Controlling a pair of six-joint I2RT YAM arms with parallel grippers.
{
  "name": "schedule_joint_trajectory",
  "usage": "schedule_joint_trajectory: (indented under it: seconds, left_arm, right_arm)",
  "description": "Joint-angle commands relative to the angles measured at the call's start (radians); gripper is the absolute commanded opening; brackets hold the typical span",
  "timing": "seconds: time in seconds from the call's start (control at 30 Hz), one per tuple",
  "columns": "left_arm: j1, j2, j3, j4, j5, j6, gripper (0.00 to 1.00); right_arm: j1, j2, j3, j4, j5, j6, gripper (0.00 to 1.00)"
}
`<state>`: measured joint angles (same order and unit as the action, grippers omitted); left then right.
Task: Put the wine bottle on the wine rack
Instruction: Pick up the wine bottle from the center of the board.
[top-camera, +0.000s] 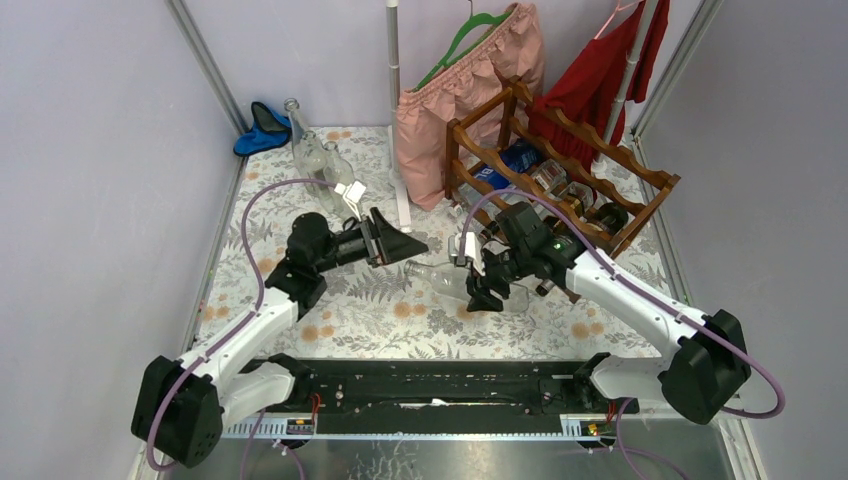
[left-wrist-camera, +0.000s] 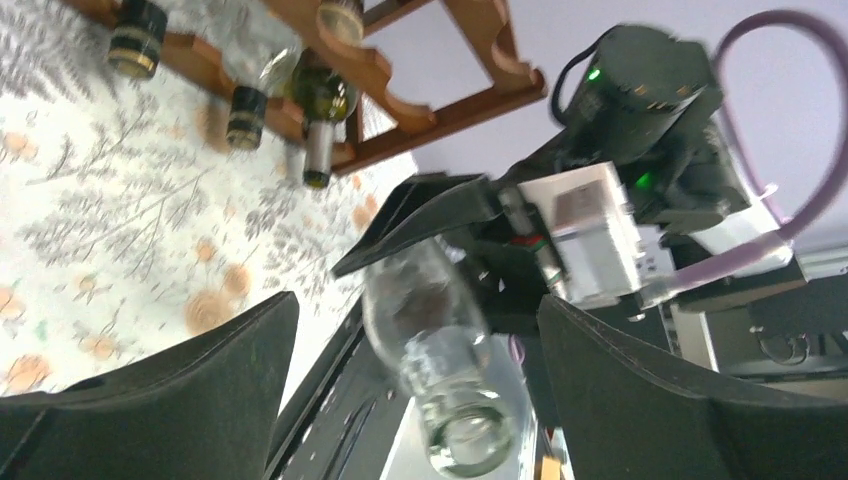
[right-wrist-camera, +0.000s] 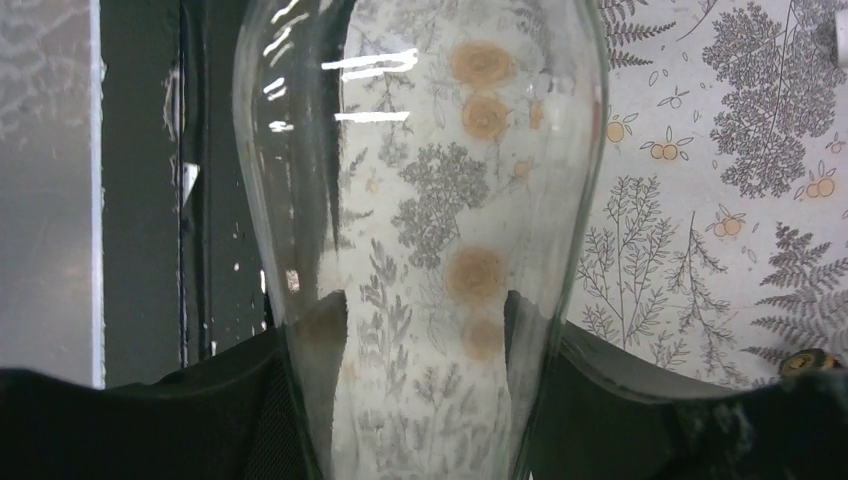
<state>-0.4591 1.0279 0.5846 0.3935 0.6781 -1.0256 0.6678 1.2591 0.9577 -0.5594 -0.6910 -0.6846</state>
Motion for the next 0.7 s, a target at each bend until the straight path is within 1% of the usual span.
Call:
schedule_joint_trajectory:
  seconds: [0.0,0.07,0.17,0.23,0.3,0.4,0.47,0.57,0.67]
  left_arm:
    - [0.042,0.017,0.0,-0.17,0.251,0.151,0.96]
    - [0.042,0.032,-0.025,-0.167,0.324,0.166,0.96]
    - [0.041,0.06,-0.084,-0.033,0.413,0.095,0.95]
    - [0.04,0.071,-0.1,0.035,0.445,0.055,0.95]
    - [0.038,0.072,-0.098,0.066,0.455,0.031,0.95]
    - [0.009,0.072,-0.076,0.041,0.439,0.037,0.95]
    - [-0.016,0.072,-0.068,0.021,0.404,0.036,0.95]
    - [-0.054,0.071,-0.096,0.087,0.352,-0.028,0.94]
    - [-0.079,0.07,-0.132,0.172,0.311,-0.105,0.9]
  right_arm:
    - [0.007,-0.036,0.083,-0.114,-0.002,-0.214,0.0]
    - [0.007,-0.04,0.083,-0.146,-0.004,-0.28,0.0]
    - [0.009,-0.035,0.094,-0.176,0.001,-0.344,0.0]
    - [0.011,-0.021,0.108,-0.198,0.019,-0.37,0.0]
    - [0.013,-0.005,0.122,-0.211,0.038,-0.383,0.0]
    - [0.016,0.006,0.131,-0.199,0.055,-0.374,0.0]
    - [0.021,0.009,0.132,-0.182,0.06,-0.358,0.0]
    - [0.032,0.019,0.131,-0.16,0.08,-0.339,0.0]
    - [0.046,0.036,0.14,-0.155,0.102,-0.324,0.0]
